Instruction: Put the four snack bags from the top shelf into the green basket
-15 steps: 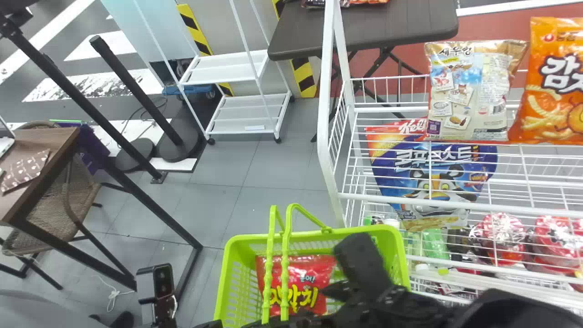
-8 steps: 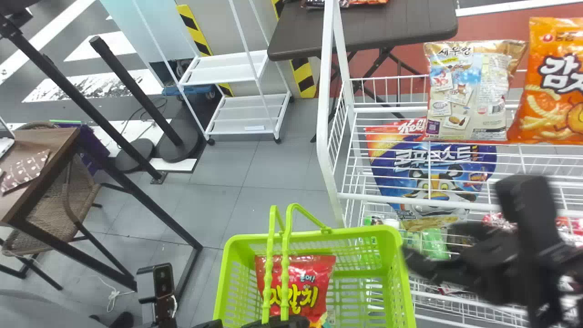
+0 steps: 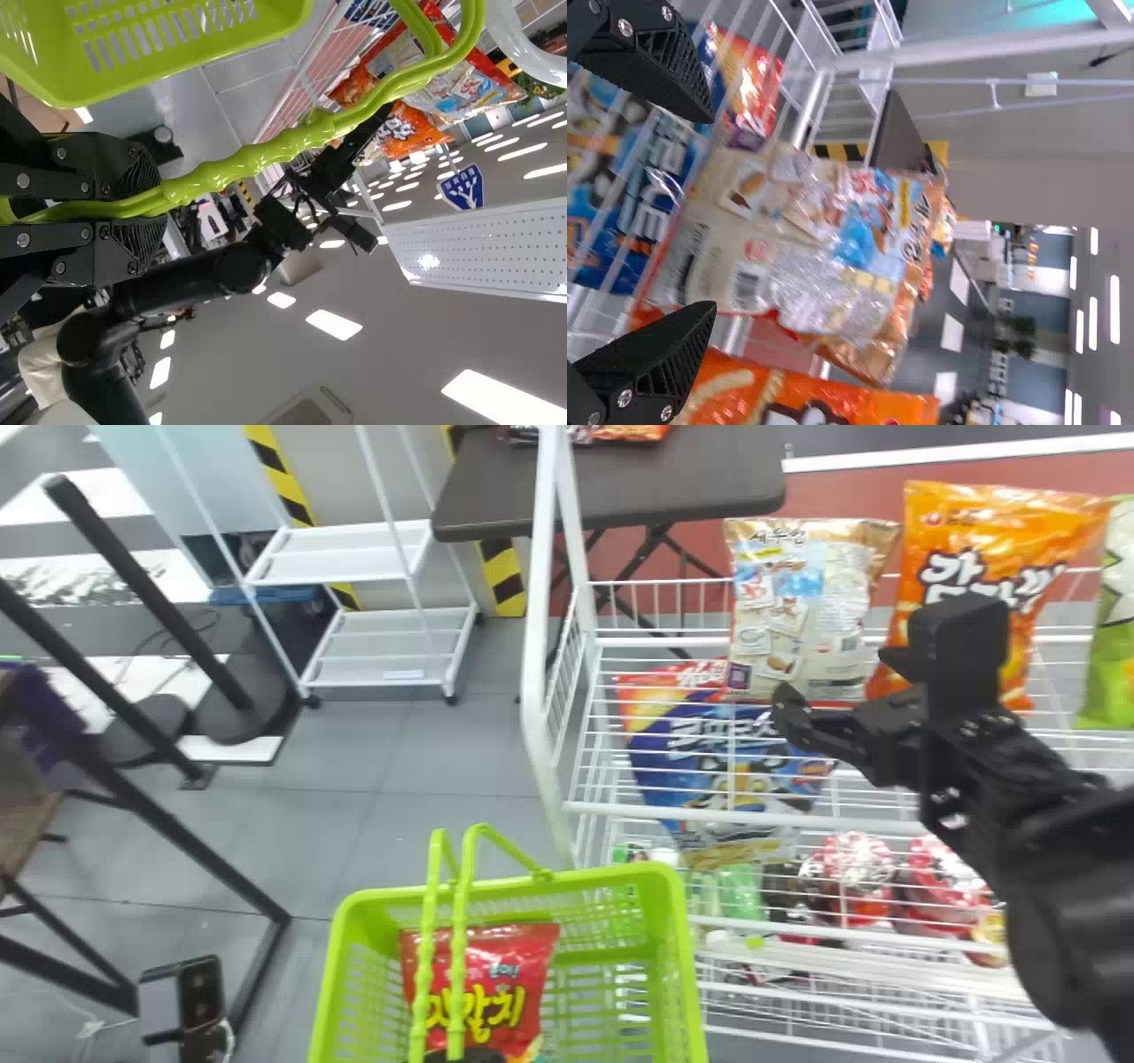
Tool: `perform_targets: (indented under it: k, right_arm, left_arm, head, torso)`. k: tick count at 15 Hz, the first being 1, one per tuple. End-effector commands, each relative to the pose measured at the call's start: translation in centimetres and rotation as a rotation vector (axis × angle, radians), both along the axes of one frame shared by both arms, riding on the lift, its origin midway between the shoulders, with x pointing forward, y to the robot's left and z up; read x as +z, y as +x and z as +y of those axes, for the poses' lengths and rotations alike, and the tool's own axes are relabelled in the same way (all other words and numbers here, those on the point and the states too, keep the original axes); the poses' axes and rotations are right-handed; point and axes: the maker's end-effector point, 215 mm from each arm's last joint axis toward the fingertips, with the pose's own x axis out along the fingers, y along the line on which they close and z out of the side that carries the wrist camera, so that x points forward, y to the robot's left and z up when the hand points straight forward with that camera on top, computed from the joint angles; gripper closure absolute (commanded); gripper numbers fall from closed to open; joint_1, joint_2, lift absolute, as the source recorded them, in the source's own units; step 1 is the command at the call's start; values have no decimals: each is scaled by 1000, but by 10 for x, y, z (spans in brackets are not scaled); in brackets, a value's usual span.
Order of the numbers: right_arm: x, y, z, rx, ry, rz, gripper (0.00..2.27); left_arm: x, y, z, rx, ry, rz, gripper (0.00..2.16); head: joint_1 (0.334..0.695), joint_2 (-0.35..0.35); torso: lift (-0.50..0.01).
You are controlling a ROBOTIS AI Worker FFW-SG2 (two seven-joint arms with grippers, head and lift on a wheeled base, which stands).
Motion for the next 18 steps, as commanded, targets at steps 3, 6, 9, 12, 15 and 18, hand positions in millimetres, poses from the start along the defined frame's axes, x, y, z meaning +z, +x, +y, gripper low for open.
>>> perform_targets:
  k: [3,6,9,12,15,18]
  right_arm:
    - [-20,52,-1,-43,-7,28,151]
    - [-31,55,8,8,28,73,886]
    - [-36,46,14,25,70,97,2162]
    - [-22,37,16,32,88,61,2256]
    - [14,16,13,50,132,-14,2256]
    - [55,-41,20,81,180,-47,2256]
  left_arm:
    - [1,-1,0,-3,-9,-2,2148]
    - [0,-1,2,-5,-7,2,2148]
    - [-1,-1,6,0,-13,10,2148]
    - [-1,-1,6,-1,-13,8,2148]
    - [-1,-1,7,1,-14,8,2148]
    - [-1,-2,10,3,-10,11,2148]
  head:
    - [695,157]
    - [695,153]
    - [695,168]
    - [695,180]
    - [695,186]
    - [695,191]
  torso:
    - [0]
    - [0]
    - [0]
    - [0]
    - [0]
    - [0]
